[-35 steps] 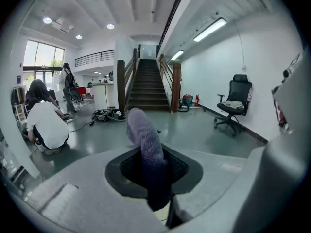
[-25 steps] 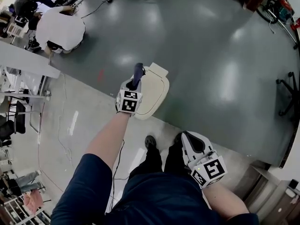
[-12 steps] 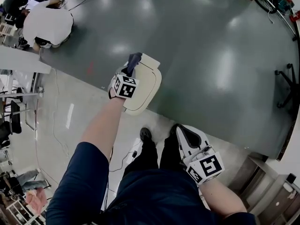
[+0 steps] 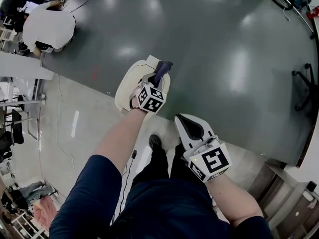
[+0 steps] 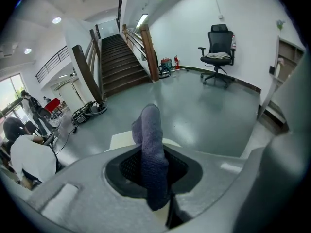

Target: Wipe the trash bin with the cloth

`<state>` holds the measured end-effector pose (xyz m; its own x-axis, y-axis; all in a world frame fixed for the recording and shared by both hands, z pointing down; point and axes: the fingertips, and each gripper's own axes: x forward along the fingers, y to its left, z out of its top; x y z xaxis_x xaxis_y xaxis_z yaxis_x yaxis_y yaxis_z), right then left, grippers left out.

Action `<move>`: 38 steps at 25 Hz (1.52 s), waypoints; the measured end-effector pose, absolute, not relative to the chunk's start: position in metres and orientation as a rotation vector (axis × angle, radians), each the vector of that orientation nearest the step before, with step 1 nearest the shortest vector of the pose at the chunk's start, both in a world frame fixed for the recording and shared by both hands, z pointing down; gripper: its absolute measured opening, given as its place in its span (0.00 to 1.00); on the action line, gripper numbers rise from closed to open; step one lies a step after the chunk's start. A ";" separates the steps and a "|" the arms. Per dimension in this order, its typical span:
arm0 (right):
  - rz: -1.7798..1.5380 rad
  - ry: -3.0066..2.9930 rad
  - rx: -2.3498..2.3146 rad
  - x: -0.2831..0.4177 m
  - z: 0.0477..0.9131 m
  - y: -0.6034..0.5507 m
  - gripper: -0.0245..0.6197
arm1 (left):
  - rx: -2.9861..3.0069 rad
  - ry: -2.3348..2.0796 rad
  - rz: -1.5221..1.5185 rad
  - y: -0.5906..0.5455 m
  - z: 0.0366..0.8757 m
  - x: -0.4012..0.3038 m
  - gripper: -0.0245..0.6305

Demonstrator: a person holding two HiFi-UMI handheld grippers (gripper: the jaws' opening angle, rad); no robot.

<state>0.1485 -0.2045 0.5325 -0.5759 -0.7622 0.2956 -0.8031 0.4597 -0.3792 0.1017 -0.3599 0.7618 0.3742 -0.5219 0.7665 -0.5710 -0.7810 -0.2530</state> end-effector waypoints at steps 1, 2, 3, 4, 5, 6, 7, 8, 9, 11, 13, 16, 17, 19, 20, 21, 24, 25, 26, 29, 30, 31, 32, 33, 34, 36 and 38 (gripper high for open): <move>0.741 -2.613 1.413 0.149 0.530 -0.209 0.05 | 2.568 -0.996 1.393 -0.354 0.763 0.109 0.12; 0.736 -2.614 1.424 0.150 0.528 -0.214 0.05 | 2.576 -0.976 1.390 -0.347 0.764 0.117 0.12; 0.731 -2.617 1.434 0.151 0.525 -0.217 0.05 | 2.581 -0.957 1.385 -0.340 0.766 0.124 0.12; 0.727 -2.623 1.440 0.152 0.523 -0.220 0.05 | 2.585 -0.942 1.379 -0.333 0.768 0.130 0.12; 0.724 -2.630 1.445 0.152 0.520 -0.223 0.05 | 2.590 -0.927 1.374 -0.327 0.769 0.134 0.12; 0.723 -2.635 1.448 0.151 0.518 -0.225 0.05 | 2.595 -0.914 1.370 -0.322 0.771 0.137 0.12; 0.722 -2.639 1.448 0.148 0.516 -0.227 0.05 | 2.599 -0.902 1.368 -0.318 0.772 0.138 0.12; 0.722 -2.641 1.447 0.146 0.515 -0.228 0.05 | 2.602 -0.894 1.365 -0.315 0.772 0.138 0.12; 0.724 -2.639 1.444 0.143 0.514 -0.227 0.05 | 2.603 -0.889 1.363 -0.313 0.771 0.136 0.12; 0.734 -2.629 1.433 0.140 0.516 -0.223 0.05 | 2.606 -0.891 1.357 -0.309 0.769 0.131 0.12; 0.744 -2.625 1.413 0.135 0.519 -0.216 0.05 | 2.605 -0.907 1.345 -0.310 0.767 0.121 0.12; 0.745 -2.636 1.371 0.123 0.521 -0.207 0.05 | 2.590 -0.968 1.330 -0.320 0.762 0.091 0.12; 0.741 -2.641 1.355 0.119 0.521 -0.205 0.05 | 2.578 -0.996 1.333 -0.326 0.760 0.078 0.12; 0.736 -2.644 1.330 0.113 0.521 -0.202 0.05 | 2.541 -1.062 1.355 -0.339 0.759 0.046 0.12; 0.737 -2.641 1.321 0.111 0.522 -0.200 0.05 | 2.515 -1.100 1.368 -0.345 0.759 0.028 0.12; 0.738 -2.636 1.313 0.109 0.522 -0.197 0.05 | 2.485 -1.140 1.378 -0.352 0.759 0.010 0.12; 0.742 -2.624 1.292 0.108 0.525 -0.189 0.05 | 2.393 -1.260 1.397 -0.370 0.757 -0.039 0.12; 0.745 -2.620 1.284 0.108 0.526 -0.185 0.05 | 2.365 -1.290 1.403 -0.375 0.757 -0.052 0.12; 0.749 -2.614 1.275 0.107 0.528 -0.181 0.05 | 2.338 -1.314 1.409 -0.378 0.758 -0.065 0.12; 0.764 -2.594 1.253 0.106 0.536 -0.171 0.05 | 2.277 -1.352 1.397 -0.377 0.762 -0.089 0.12; 0.768 -2.589 1.248 0.105 0.538 -0.168 0.05 | 2.271 -1.354 1.384 -0.374 0.763 -0.091 0.12; 0.769 -2.586 1.244 0.104 0.539 -0.167 0.05 | 2.272 -1.353 1.371 -0.371 0.764 -0.090 0.12; 0.767 -2.584 1.240 0.104 0.539 -0.165 0.05 | 2.280 -1.349 1.359 -0.367 0.764 -0.087 0.12; 0.763 -2.584 1.237 0.103 0.539 -0.164 0.05 | 2.290 -1.345 1.348 -0.362 0.763 -0.082 0.12; 0.758 -2.585 1.235 0.101 0.538 -0.162 0.05 | 2.301 -1.344 1.335 -0.358 0.762 -0.077 0.12; 0.745 -2.589 1.233 0.099 0.534 -0.161 0.05 | 2.325 -1.342 1.303 -0.349 0.759 -0.065 0.12; 0.736 -2.595 1.231 0.099 0.530 -0.159 0.05 | 2.355 -1.319 1.273 -0.338 0.757 -0.048 0.12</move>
<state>0.0991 -0.1586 0.5300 -0.6425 -0.6774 0.3582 -0.7646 0.5358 -0.3582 -0.0483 -0.3378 0.7571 0.2502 -0.6262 0.7384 -0.7598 -0.5997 -0.2512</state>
